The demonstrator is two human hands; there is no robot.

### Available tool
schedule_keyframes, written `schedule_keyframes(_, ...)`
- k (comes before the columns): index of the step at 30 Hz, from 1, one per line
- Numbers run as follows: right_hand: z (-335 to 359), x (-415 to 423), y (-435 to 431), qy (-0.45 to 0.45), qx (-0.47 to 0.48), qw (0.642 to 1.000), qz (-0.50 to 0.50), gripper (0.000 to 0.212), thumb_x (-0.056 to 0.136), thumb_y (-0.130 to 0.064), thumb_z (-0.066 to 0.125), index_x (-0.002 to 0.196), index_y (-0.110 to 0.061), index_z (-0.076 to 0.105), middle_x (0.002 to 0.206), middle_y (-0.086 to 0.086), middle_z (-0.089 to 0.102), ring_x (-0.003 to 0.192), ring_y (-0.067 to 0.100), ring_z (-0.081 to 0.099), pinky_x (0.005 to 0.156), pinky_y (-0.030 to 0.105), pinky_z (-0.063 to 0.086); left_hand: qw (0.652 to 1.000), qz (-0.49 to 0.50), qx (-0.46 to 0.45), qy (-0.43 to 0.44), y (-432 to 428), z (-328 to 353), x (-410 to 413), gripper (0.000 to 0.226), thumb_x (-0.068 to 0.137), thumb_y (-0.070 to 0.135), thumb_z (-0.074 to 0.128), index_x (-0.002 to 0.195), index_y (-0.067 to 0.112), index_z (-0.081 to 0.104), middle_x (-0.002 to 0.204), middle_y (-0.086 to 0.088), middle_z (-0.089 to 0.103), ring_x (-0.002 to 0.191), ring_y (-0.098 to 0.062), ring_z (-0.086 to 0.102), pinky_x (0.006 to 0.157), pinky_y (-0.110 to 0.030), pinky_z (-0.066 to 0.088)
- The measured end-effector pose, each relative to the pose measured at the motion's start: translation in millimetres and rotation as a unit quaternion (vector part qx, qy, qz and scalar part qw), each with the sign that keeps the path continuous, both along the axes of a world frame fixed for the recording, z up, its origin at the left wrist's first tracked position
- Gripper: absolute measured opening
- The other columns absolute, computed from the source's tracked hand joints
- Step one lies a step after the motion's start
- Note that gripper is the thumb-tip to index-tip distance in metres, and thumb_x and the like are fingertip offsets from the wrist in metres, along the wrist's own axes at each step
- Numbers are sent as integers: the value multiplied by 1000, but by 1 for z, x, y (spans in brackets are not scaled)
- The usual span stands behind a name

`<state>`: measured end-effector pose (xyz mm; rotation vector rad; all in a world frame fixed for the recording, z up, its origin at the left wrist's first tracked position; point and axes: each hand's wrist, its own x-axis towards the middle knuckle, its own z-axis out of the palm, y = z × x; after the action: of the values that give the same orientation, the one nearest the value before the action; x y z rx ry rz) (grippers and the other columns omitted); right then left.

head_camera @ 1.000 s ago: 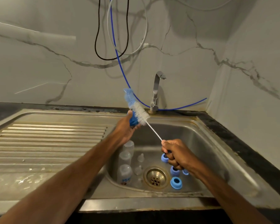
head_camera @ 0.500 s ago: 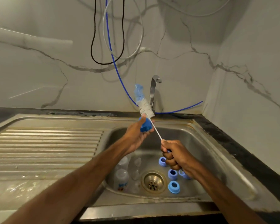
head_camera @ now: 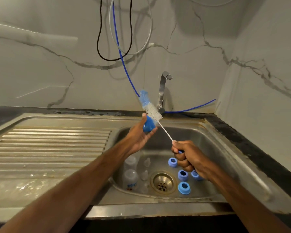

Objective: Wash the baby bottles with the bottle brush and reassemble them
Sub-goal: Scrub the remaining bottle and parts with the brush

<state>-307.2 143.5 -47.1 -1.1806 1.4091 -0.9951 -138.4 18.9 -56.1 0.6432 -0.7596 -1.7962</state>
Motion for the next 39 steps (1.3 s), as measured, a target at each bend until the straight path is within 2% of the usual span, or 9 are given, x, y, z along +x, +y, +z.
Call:
schedule_keyframes(2, 0, -1, 3, 6, 1, 1000, 13, 43, 109, -30, 37, 69, -17, 41, 56, -1, 23, 42, 8, 15, 41, 17, 10, 999, 32, 5, -16, -5, 1, 7, 52, 97, 44, 62, 134, 8, 58, 133, -18, 63, 116, -27, 67, 86, -32, 62)
schedule_keyframes(7, 1, -2, 8, 8, 5, 1000, 28, 43, 109, -30, 37, 68, -17, 41, 57, 0, 21, 43, 8, 14, 43, 19, 7, 991, 66, -30, -113, -7, 8, 18, 56, 95, 61, 56, 129, 18, 63, 126, -11, 67, 97, -19, 66, 88, -34, 57)
schedule_keyframes(13, -2, 5, 2, 24, -5, 1000, 15, 43, 109, -31, 36, 69, -17, 39, 57, 0, 20, 42, 8, 14, 44, 17, 8, 999, 33, 3, -37, 0, 9, 12, 49, 108, 43, 41, 140, 5, 45, 134, -25, 60, 111, -35, 69, 95, -43, 59)
schedule_keyframes(19, -5, 4, 7, 41, -4, 999, 36, 43, 109, -30, 37, 68, -16, 40, 53, -1, 23, 40, 9, 14, 41, 13, 13, 998, 37, 0, -54, -3, 13, 13, 45, 106, 31, 52, 143, 4, 49, 129, -18, 62, 122, -33, 63, 103, -44, 54)
schedule_keyframes(25, 4, 5, 4, 30, -15, 999, 19, 44, 109, -32, 37, 68, -17, 39, 54, -2, 21, 41, 8, 14, 42, 12, 12, 992, -43, -30, -118, 3, 10, 9, 54, 102, 47, 54, 137, 6, 54, 112, -15, 65, 97, -23, 66, 89, -36, 60)
schedule_keyframes(28, 4, 3, 7, 34, -12, 999, 21, 45, 109, -32, 37, 67, -17, 39, 54, -1, 22, 41, 9, 14, 43, 14, 11, 993, -13, -45, -108, -2, 15, 11, 46, 103, 45, 54, 131, 10, 59, 105, -10, 64, 85, -17, 62, 84, -33, 58)
schedule_keyframes(32, 3, 5, 14, 69, 0, 997, 36, 46, 109, -30, 37, 65, -17, 39, 53, -1, 24, 40, 9, 15, 41, 15, 12, 995, 35, -42, -81, -13, 12, 31, 45, 104, 42, 53, 134, 8, 56, 114, -15, 66, 86, -18, 66, 80, -29, 59)
schedule_keyframes(36, 6, 3, 3, 50, -35, 998, -9, 44, 108, -34, 38, 68, -17, 41, 55, -1, 23, 42, 10, 16, 42, 14, 13, 984, -41, -95, -146, 2, 9, 11, 44, 104, 36, 55, 134, 4, 55, 125, -21, 65, 95, -22, 70, 82, -27, 60)
schedule_keyframes(39, 5, -1, 5, 32, -13, 999, 2, 44, 108, -34, 38, 67, -18, 40, 57, 0, 22, 42, 9, 15, 42, 14, 12, 996, -13, -70, -60, 3, 17, 8, 33, 106, 28, 53, 131, 5, 56, 133, -23, 62, 109, -29, 69, 86, -30, 61)
